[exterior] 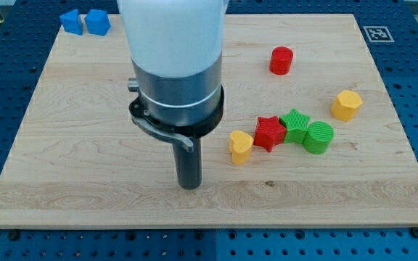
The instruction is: Push the red star green star and green circle to the right side of the board
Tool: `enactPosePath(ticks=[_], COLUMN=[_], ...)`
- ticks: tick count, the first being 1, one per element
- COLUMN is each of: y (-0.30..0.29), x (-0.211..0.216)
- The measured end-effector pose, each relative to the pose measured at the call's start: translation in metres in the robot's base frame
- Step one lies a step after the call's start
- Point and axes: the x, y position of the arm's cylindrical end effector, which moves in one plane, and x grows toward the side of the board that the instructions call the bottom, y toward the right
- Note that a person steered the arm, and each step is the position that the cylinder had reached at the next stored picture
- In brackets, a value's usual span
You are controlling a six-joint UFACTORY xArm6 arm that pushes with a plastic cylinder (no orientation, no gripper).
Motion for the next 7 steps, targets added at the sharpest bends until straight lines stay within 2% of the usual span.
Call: enactPosePath(ticks=[1, 3, 4, 7], y=[0.009, 0.009, 0.009, 0.036], x=[-0.013, -0.099, -0.108, -0.101])
